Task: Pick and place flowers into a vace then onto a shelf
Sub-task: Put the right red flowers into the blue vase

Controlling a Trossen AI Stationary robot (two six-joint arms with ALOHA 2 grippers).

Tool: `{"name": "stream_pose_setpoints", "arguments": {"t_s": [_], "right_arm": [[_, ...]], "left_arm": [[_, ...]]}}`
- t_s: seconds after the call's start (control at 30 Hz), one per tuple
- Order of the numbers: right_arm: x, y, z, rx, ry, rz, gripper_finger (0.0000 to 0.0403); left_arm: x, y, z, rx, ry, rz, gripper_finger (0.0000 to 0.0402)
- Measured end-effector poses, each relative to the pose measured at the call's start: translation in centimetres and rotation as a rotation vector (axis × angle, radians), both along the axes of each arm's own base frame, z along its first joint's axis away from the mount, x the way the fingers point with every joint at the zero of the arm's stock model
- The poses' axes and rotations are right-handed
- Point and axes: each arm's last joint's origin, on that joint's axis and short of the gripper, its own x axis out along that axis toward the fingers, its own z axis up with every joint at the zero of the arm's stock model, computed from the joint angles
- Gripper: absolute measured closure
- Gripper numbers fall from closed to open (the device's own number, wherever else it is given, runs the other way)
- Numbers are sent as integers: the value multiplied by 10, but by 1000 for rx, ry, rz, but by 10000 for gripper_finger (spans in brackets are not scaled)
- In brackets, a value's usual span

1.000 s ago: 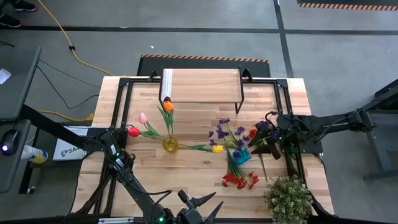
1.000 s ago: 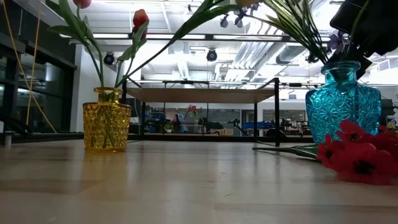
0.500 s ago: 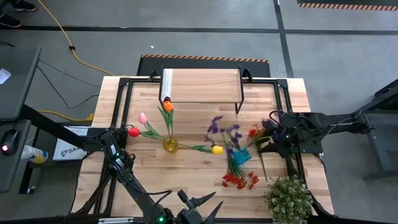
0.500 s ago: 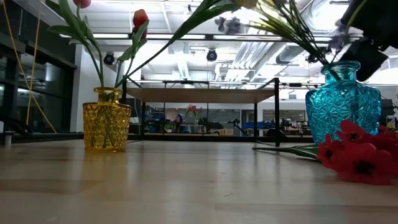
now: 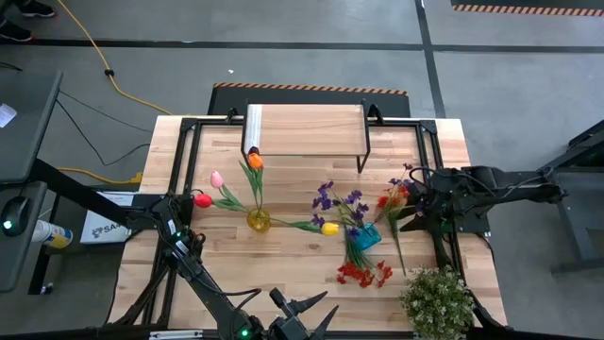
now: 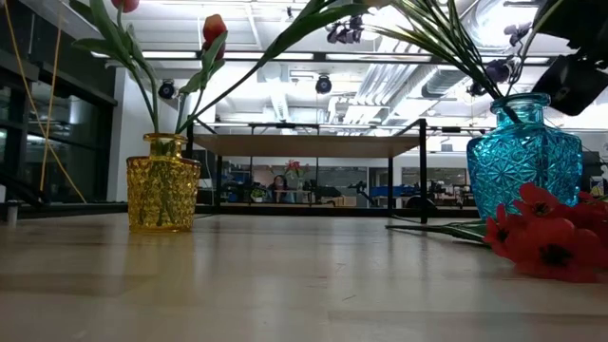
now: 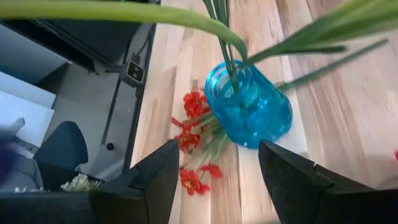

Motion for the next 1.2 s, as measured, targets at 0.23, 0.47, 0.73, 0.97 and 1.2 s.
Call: {"name": "stream_pose_setpoints", "arguments": {"t_s": [0.23,0.47,0.73,0.97,1.2], "right_arm": [[-17,-1,16,13,124,-22,192],[-41,-3,24,66,353,-92,198],[-38,-4,20,165,426,-226,199],[-31,-6,20,193,449,-396,194],[-19,-5,15,155,528,-385,198]], "left_arm": [[0,0,0,0,0,0,206],[0,0,0,0,0,0,206],[0,0,0,0,0,-1,206],[0,0,0,-2,-2,-1,206],[0,0,0,-3,0,6,206]]}}
